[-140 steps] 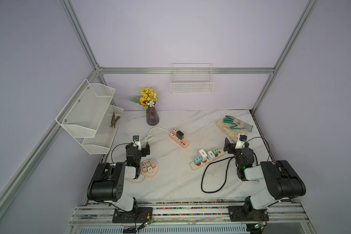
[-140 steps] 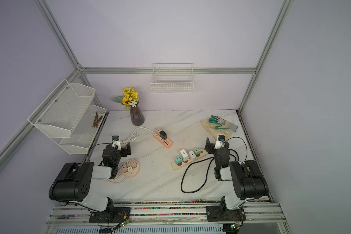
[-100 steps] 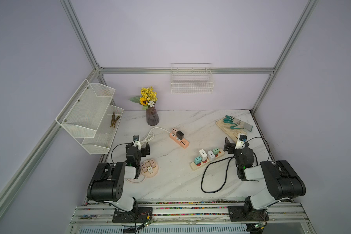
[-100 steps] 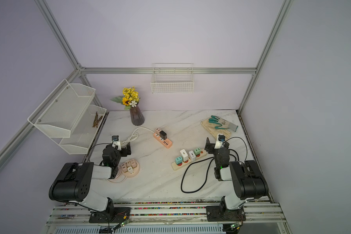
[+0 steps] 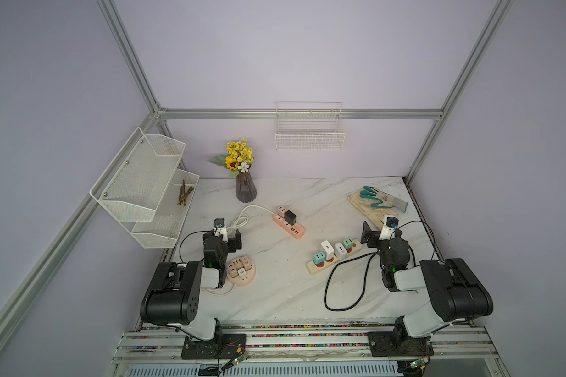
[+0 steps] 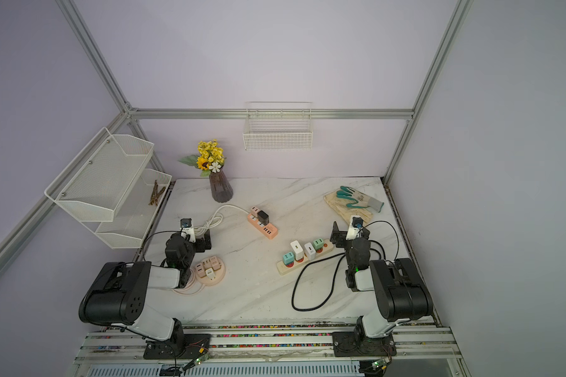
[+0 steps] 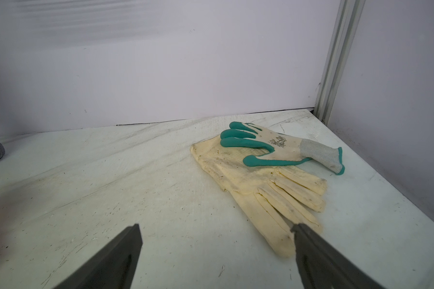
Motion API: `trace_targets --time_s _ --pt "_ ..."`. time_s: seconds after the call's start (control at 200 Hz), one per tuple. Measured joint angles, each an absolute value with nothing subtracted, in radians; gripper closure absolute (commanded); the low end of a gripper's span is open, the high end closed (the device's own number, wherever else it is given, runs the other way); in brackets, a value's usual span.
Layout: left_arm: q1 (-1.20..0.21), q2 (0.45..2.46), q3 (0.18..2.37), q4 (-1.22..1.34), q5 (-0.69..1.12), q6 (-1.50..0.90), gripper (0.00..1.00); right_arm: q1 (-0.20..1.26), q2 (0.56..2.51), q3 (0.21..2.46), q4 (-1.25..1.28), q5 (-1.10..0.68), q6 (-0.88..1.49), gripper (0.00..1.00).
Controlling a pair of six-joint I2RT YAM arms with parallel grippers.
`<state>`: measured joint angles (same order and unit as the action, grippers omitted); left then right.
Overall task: Pull the plug off the socket
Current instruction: Remove the plug from the socket.
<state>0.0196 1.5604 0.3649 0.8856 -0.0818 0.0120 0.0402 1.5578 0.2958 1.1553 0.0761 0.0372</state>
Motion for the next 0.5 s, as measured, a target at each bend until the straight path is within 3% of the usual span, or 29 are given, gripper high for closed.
trace_targets --time_s 0.23,0.5 --pt "0.016 1.422 0.432 0.649 -0.111 -0.001 0.0 0.04 1.346 0.355 0.923 0.096 0.054 0.01" --pt "0.004 1.219 0.673 0.336 -0.108 -0.206 0.0 0.04 1.285 0.809 0.319 0.08 0.188 0.01"
